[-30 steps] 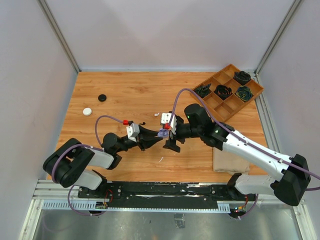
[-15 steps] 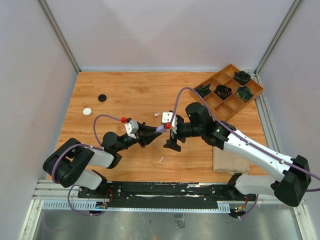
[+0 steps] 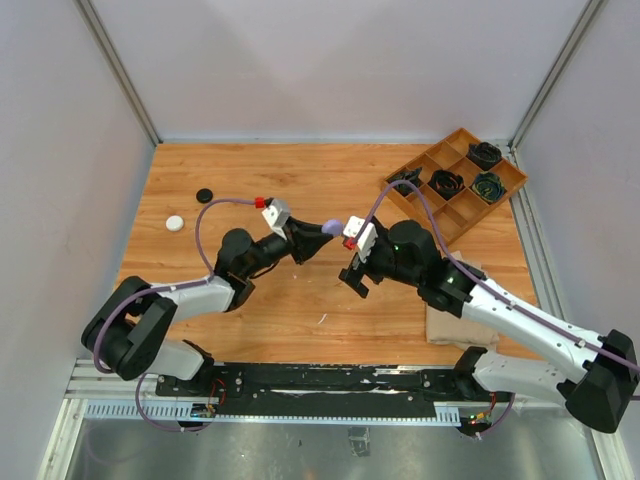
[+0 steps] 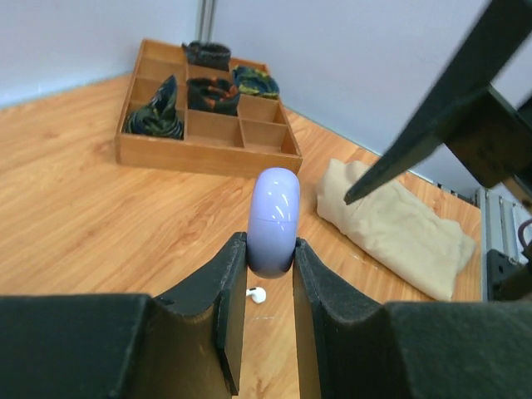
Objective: Insert the wireless bluetooth earbuds into the charging case
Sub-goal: Place the charging case at the center of the board, then pick up the charging case at the center of the board.
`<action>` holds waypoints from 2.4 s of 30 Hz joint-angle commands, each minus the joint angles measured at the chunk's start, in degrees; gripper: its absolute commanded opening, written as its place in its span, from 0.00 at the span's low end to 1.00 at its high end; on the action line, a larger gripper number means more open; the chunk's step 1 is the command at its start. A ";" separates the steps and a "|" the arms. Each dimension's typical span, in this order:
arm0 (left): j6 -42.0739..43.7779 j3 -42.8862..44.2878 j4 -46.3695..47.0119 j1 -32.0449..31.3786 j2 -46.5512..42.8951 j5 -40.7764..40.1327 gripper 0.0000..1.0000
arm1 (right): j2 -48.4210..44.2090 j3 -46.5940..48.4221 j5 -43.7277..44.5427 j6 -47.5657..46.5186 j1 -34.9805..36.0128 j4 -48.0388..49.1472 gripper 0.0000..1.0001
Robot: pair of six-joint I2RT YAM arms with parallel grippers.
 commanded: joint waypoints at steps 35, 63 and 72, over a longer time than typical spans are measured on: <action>-28.19 41.80 -41.36 -1.06 42.10 -4.23 0.13 | -15.82 -30.31 50.60 12.74 0.05 30.19 1.00; -14.57 37.52 -65.21 -1.08 21.36 -27.34 0.99 | -14.76 -29.50 49.14 11.89 0.05 29.14 0.99; -8.45 38.78 -77.72 2.86 13.14 -35.08 0.99 | -15.54 -30.35 49.39 11.30 0.06 30.07 0.99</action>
